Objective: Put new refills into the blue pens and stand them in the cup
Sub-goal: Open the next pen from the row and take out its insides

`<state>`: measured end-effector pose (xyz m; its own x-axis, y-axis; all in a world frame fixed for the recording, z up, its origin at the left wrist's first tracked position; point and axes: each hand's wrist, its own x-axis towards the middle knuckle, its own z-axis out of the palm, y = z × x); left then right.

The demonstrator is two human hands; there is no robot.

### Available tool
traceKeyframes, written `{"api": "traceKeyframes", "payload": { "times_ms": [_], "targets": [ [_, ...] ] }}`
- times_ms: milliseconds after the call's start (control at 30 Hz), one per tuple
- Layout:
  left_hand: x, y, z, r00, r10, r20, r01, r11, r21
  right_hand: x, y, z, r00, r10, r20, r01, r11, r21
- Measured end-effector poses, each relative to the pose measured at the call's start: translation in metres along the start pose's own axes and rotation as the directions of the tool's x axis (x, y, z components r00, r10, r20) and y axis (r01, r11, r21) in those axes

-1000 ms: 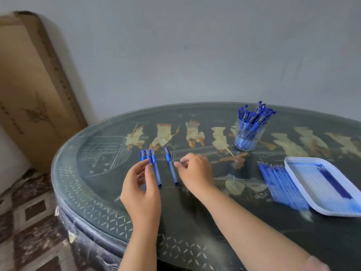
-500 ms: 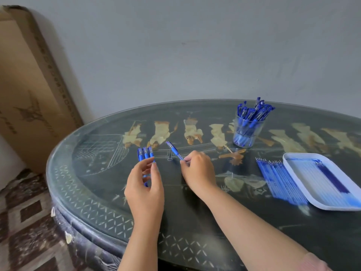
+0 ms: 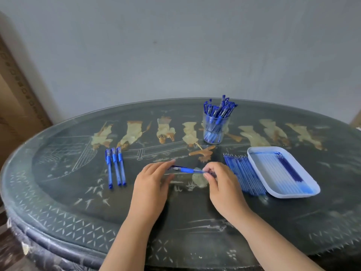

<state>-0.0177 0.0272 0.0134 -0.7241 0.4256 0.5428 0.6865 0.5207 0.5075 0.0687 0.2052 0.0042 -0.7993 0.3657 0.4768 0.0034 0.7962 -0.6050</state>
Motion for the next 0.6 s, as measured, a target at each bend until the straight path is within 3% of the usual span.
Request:
{"api": "traceKeyframes", "payload": {
  "times_ms": [200,600],
  "targets": [
    [-0.0003,-0.0007,0.0003,0.998,0.017,0.054,-0.008,0.988,-0.152,-0.0007,-0.0033,-0.0005,0.974,-0.222,-0.051,0.205,0.952,-0.228],
    [-0.0018,0.0028,0.0008,0.99,0.034,0.133,-0.003,0.973,-0.231,-0.0019,-0.0054,0.0024,0.913,-0.371,-0.171,0.292,0.885,-0.362]
  ]
}}
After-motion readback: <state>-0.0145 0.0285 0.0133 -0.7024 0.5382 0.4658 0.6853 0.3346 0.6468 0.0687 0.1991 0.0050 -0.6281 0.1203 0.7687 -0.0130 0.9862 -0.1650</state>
